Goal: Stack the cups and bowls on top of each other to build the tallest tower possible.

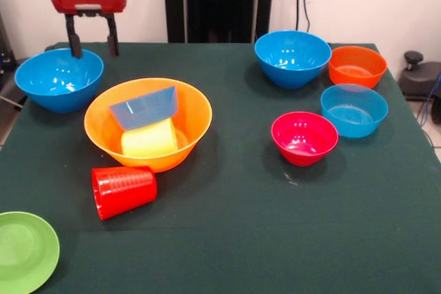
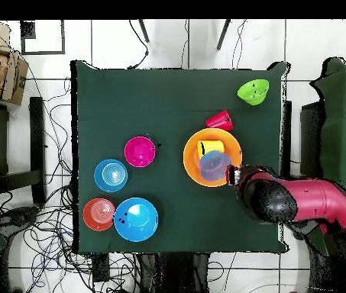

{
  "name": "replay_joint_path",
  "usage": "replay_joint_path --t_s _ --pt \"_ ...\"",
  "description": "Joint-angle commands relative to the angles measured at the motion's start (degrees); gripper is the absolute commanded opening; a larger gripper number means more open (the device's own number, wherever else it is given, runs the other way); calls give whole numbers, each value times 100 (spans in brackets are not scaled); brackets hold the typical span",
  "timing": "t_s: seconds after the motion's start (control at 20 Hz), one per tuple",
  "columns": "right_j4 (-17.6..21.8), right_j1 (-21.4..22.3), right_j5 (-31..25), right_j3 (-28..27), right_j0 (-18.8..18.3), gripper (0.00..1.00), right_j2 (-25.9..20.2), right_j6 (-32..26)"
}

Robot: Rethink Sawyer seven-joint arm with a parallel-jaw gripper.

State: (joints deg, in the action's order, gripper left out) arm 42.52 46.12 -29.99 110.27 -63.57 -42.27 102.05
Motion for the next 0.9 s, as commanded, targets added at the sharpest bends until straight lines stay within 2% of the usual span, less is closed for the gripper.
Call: replay_joint_path --t_s 0.05,0.5,0.9 --pt "600 -411 575 55 565 100 737 569" --pt "424 -459 1101 327 888 100 1175 729" --pt "208 -506 1156 460 712 100 1096 392"
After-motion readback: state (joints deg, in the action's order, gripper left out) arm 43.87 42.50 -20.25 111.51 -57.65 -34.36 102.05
